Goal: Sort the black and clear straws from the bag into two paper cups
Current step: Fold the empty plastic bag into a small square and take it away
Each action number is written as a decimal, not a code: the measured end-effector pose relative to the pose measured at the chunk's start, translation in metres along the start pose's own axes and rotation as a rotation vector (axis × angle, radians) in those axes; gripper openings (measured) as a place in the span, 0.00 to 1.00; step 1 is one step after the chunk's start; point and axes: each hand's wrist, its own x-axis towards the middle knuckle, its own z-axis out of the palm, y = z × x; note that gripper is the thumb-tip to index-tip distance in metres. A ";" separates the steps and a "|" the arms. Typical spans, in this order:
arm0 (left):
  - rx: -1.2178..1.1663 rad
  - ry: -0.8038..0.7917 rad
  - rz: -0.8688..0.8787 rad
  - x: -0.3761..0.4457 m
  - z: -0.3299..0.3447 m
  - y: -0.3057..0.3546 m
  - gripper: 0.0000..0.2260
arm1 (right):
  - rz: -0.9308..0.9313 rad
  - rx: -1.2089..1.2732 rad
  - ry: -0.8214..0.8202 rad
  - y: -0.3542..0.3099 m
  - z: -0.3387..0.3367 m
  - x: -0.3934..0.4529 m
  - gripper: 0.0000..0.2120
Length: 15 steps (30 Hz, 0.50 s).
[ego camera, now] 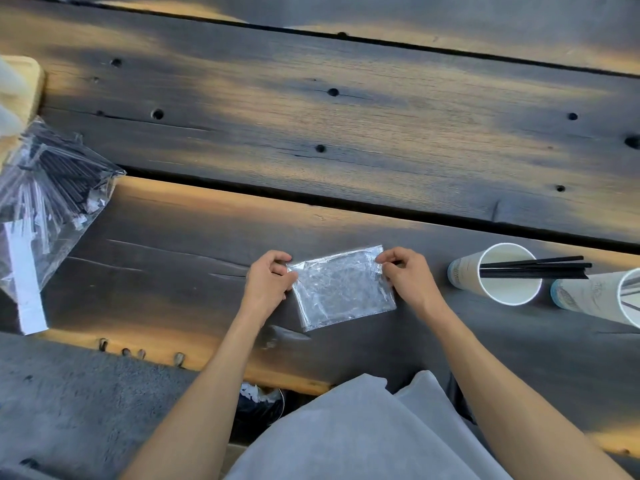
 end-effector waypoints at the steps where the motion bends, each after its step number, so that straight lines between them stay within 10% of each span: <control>1: 0.018 0.016 0.010 0.000 0.001 -0.001 0.11 | 0.009 -0.012 0.013 0.000 0.001 -0.002 0.12; 8: 0.145 0.163 0.094 -0.003 0.005 -0.006 0.10 | -0.046 -0.111 0.197 -0.001 0.008 -0.016 0.11; 15: 0.144 -0.009 0.085 -0.025 0.019 -0.018 0.10 | 0.197 0.262 -0.188 -0.010 0.037 -0.030 0.10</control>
